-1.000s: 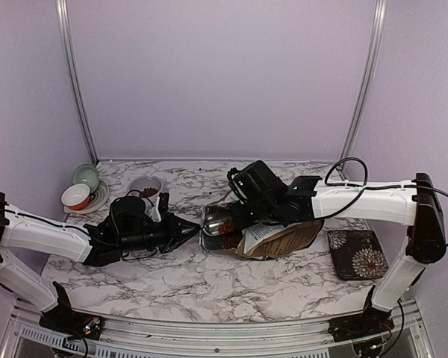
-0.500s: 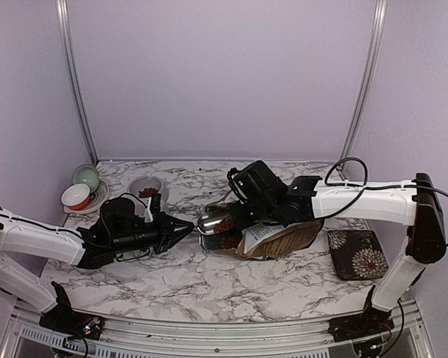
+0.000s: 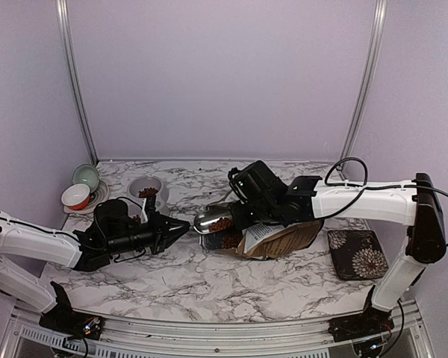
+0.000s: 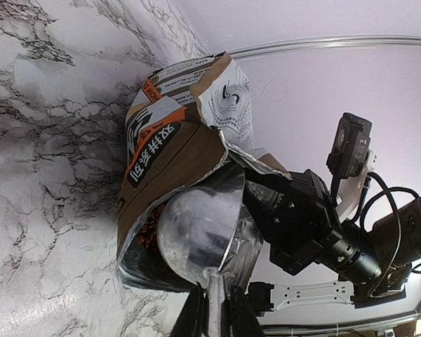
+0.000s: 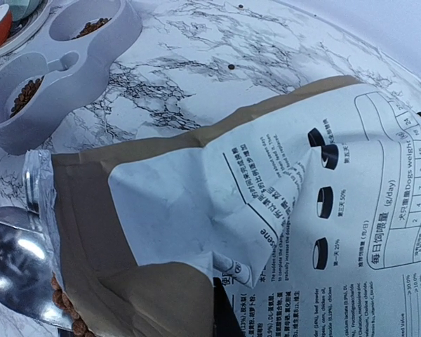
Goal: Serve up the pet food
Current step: Collect the pet food from the pet food bag, then place the pet food in the pet food bowl.
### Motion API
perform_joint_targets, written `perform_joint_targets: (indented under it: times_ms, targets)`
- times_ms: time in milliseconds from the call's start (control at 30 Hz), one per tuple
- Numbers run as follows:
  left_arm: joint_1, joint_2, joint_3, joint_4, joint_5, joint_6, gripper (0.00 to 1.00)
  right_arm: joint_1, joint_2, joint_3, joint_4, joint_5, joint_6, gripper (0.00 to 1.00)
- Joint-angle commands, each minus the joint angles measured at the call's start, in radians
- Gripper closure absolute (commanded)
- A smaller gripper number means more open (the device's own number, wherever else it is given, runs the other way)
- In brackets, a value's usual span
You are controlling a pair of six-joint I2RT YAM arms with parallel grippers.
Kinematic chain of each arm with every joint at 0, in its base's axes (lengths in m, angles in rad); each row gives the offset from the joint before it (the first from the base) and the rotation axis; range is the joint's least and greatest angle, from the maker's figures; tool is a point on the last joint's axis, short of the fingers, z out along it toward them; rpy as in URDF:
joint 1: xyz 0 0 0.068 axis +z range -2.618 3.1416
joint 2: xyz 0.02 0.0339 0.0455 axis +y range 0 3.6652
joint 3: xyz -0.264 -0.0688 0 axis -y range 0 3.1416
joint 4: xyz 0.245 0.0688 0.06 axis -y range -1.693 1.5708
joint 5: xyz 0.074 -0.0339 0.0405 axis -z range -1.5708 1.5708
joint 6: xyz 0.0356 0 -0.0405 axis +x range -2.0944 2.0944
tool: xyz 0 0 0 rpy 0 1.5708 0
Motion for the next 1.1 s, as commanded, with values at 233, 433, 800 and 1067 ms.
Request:
perform_joint_targets:
  times_ms: [233,433,800,1067]
  targets:
    - [0.023,-0.082,-0.028,0.077,0.032,-0.030,1.00,-0.019,-0.017,0.068,-0.041,0.079,0.004,1.00]
    - [0.036,-0.122,-0.052,0.077,0.041,-0.036,1.00,-0.033,-0.016,0.078,-0.043,0.077,0.002,1.00]
    - [0.073,-0.216,-0.103,0.081,0.025,-0.079,1.00,-0.041,-0.005,0.088,-0.046,0.070,0.003,1.00]
    - [0.119,-0.289,-0.156,0.082,0.006,-0.098,1.00,-0.041,-0.001,0.088,-0.045,0.060,0.007,1.00]
